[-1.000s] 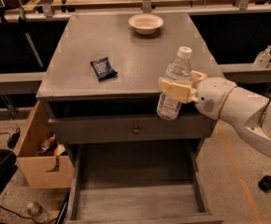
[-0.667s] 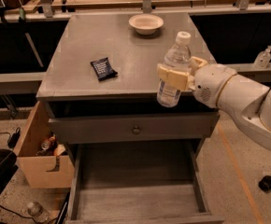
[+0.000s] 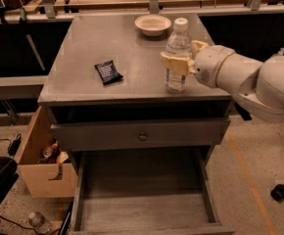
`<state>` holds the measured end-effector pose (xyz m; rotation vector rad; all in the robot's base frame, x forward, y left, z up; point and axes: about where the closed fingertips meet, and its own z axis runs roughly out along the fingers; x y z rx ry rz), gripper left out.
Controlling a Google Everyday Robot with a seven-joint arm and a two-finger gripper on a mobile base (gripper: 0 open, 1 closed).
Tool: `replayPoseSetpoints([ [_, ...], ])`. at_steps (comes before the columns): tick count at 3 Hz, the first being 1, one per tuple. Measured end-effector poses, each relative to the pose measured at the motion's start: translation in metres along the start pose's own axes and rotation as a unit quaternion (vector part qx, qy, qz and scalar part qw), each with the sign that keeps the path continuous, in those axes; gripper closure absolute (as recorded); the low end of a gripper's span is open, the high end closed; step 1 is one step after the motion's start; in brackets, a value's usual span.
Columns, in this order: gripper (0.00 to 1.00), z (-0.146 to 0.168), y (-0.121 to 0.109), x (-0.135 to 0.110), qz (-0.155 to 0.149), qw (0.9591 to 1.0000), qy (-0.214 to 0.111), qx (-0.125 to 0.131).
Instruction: Pick blue plastic bottle from middle drawer and place on counter
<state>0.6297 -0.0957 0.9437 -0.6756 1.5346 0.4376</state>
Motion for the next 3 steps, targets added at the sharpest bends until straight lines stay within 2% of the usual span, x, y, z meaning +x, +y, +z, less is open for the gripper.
replayPoseSetpoints([
  [1,1.0,0.0291,-0.0235,0.0263,-0.011,0.9996,0.027,-0.003],
  [3,1.0,0.0295,-0.0252,0.0211,-0.011,0.9995,0.028,-0.004],
])
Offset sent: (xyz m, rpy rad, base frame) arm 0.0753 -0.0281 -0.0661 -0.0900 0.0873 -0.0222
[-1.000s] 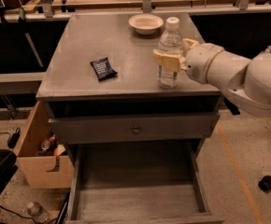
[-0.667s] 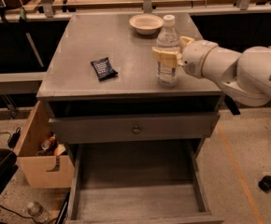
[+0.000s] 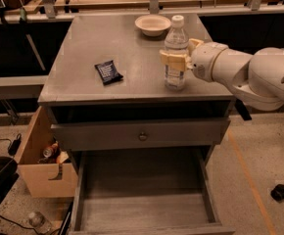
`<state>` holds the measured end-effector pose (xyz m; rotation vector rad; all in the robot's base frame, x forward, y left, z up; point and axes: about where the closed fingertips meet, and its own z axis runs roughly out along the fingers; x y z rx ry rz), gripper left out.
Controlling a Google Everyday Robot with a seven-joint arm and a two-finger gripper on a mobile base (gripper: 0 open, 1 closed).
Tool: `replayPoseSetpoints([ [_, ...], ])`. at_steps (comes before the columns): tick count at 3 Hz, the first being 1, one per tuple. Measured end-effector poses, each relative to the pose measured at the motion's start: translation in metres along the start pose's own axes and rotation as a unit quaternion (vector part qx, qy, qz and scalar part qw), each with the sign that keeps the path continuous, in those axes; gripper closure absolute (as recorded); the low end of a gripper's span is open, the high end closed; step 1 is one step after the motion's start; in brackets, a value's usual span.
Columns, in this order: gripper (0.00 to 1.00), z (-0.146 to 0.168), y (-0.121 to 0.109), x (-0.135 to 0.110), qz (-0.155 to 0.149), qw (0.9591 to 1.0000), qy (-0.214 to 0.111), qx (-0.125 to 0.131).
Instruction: Pick blue plastic bottle from middle drawer and place on counter
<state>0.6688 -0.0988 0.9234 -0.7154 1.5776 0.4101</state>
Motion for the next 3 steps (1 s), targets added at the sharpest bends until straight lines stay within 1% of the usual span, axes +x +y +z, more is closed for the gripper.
replayPoseSetpoints([
  [2,1.0,-0.0001,-0.0001,0.0,0.0,1.0,0.0,0.0],
  [3,0.82,-0.0001,-0.0001,0.0,0.0,1.0,0.0,0.0],
])
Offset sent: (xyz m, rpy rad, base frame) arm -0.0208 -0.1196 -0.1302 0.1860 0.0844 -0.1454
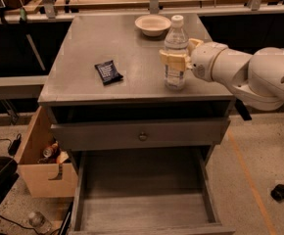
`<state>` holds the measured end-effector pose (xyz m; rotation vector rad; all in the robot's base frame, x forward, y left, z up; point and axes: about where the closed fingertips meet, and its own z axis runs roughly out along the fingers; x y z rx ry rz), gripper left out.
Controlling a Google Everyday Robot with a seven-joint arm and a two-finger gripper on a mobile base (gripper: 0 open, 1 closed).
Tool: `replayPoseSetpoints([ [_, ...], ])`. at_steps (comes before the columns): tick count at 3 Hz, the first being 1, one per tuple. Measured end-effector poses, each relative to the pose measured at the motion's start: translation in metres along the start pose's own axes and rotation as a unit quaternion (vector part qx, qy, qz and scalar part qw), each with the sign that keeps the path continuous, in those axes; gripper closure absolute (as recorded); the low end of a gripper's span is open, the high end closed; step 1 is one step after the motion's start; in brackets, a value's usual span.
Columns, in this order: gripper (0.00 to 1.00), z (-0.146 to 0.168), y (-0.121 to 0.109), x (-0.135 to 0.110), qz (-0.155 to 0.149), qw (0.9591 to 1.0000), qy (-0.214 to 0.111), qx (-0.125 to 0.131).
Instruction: Pick blue plastic bottle from middle drawer and place on counter
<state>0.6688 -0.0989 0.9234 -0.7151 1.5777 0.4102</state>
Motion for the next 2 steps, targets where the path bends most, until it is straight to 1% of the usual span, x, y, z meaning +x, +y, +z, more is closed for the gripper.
replayPoseSetpoints([
  [2,0.35,0.0002,0.0002,-0.0001,0.0,1.0,0.0,0.0],
])
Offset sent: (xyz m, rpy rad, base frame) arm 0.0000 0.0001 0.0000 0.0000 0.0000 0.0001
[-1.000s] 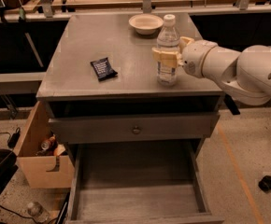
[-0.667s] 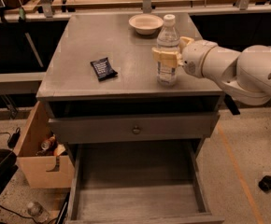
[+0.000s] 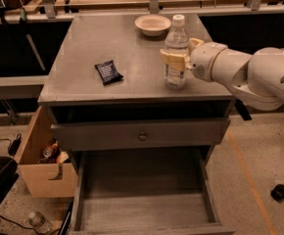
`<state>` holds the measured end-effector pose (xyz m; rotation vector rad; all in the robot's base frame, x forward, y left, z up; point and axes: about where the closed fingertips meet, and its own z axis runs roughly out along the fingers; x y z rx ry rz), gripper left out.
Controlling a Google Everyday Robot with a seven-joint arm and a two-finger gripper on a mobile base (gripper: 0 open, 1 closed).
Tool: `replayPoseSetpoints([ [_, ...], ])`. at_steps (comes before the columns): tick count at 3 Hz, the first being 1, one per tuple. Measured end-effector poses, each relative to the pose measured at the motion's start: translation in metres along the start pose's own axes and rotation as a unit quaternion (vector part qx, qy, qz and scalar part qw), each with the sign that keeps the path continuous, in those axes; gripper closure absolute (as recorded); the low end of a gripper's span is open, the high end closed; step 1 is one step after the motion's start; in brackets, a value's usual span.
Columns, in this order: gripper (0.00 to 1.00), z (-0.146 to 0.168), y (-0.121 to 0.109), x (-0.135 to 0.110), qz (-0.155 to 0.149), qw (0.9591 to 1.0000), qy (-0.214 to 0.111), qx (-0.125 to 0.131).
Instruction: Pick blue plastic bottle from middle drawer and place on counter
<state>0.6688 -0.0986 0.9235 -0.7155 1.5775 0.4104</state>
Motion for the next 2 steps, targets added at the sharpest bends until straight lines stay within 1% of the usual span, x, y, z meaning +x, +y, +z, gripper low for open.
replayPoseSetpoints([
  [1,0.13,0.0014,0.0019,-0.0011,-0.001,1.0,0.0,-0.002],
  [2,0.0,0.0027,0.0036,-0.002,-0.001,1.0,-0.001,-0.003],
])
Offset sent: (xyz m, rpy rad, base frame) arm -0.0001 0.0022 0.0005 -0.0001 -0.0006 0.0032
